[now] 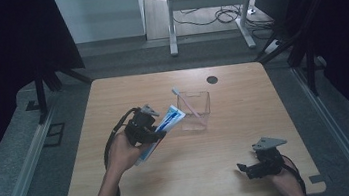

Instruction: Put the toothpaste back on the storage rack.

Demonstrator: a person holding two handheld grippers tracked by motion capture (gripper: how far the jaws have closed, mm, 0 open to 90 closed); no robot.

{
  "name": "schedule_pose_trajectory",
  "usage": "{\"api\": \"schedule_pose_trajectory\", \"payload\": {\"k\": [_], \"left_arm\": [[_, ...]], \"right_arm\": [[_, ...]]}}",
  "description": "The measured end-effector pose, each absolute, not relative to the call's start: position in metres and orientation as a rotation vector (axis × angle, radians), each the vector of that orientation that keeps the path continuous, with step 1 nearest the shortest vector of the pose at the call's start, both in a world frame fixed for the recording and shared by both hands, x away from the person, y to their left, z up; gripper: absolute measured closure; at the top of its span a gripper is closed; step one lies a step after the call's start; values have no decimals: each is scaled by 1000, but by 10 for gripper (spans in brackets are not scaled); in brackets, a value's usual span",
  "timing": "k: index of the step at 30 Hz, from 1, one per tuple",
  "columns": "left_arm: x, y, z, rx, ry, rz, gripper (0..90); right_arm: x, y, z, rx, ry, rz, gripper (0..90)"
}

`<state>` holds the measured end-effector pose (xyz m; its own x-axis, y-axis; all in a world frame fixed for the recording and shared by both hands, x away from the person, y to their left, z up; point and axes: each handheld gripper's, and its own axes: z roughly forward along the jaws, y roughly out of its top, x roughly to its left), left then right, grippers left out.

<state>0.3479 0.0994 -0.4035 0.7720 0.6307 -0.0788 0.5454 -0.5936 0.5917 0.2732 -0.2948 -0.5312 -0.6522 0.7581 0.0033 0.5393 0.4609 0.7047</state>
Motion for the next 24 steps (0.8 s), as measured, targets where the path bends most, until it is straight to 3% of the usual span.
{"api": "schedule_pose_trajectory", "payload": {"k": [24], "left_arm": [[379,64,-383,2322,808,221,724]], "right_arm": [[273,-295,-530,1108,2399,1016,40]]}}
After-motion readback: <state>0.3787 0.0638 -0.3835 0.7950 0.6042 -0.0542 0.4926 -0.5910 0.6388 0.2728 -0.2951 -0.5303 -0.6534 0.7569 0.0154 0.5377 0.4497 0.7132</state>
